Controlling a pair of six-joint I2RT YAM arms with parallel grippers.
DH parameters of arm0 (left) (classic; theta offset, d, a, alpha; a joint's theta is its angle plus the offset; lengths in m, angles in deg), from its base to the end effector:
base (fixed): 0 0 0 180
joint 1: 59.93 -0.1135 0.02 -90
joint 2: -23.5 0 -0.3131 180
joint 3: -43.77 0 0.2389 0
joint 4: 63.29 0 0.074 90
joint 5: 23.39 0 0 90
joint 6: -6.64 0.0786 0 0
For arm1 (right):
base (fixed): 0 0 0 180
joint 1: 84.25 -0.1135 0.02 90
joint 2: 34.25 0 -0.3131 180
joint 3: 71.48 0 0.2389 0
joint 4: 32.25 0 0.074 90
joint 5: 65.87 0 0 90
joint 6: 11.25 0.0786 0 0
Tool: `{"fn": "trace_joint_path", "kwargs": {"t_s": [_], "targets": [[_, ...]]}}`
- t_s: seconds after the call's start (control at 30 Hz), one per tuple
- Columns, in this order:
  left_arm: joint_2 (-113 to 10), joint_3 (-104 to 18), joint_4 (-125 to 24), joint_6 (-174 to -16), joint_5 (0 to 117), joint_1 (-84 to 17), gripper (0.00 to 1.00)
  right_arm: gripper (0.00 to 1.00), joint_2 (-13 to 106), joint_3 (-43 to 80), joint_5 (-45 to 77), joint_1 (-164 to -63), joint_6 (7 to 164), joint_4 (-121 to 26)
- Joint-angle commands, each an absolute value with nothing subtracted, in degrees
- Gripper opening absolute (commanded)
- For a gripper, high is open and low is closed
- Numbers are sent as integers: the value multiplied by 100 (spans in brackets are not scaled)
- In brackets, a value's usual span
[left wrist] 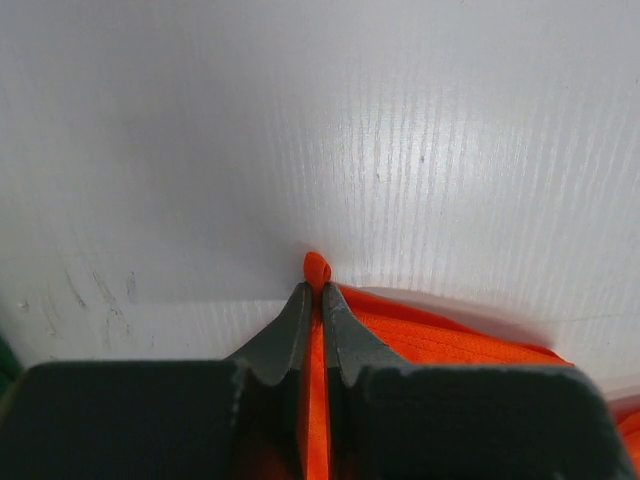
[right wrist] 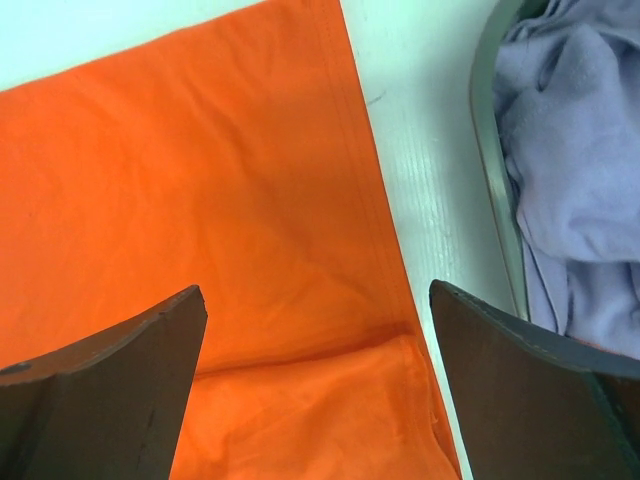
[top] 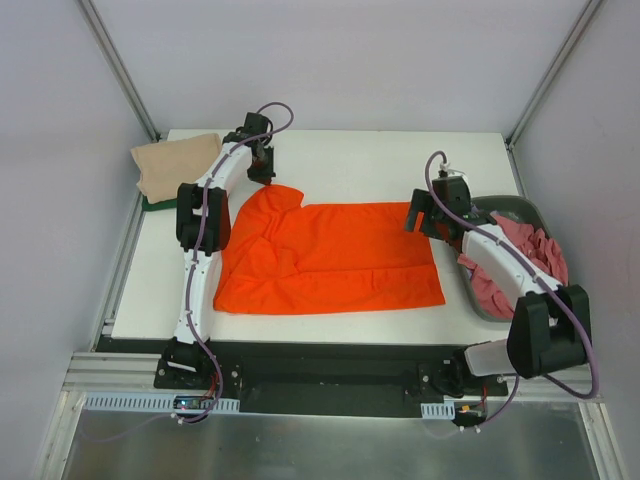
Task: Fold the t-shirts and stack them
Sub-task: Grap the side of the flattened tshirt furthest away from the robot with both arms
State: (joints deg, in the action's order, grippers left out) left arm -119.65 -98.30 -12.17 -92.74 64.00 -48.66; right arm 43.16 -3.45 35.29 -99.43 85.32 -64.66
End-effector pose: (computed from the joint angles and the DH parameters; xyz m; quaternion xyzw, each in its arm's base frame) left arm 0.5906 -0.1213 0.1763 0.0230 0.9456 -0.0792 0.3147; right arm 0.2936 0.0639 0.2794 -0.0286 0.9089 -0.0105 0.4159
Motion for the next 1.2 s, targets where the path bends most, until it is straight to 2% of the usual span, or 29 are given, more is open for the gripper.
{"fn": "trace_joint_path", "kwargs": {"t_s": [0.0,0.27,0.37,0.53,0.8,1.17], "targets": [[-11581,-9707,-875,-9188,6432,-4841,0,96,4932,465,3678,-9919,8596,-6630],[-11019,-9488,-1060,-9188,6205,-4841,0,99,6812,2161,4004,-9814,8666,-7043],[-10887,-9391,-1130,-9136,6020,-4841,0,88,7594,2996,3618,-9708,8543,-7314],[-10755,-9216,-1157,-9109,6063,-4841,0,80,8448,4113,3652,-9550,8596,-7798],[-10667,-9004,-1236,-9241,5923,-4841,0,56,9169,4510,3643,-9462,8613,-8010],[-10509,-8688,-1315,-9329,5756,-4833,0,49,9627,4765,3661,-9418,8499,-8186]]}}
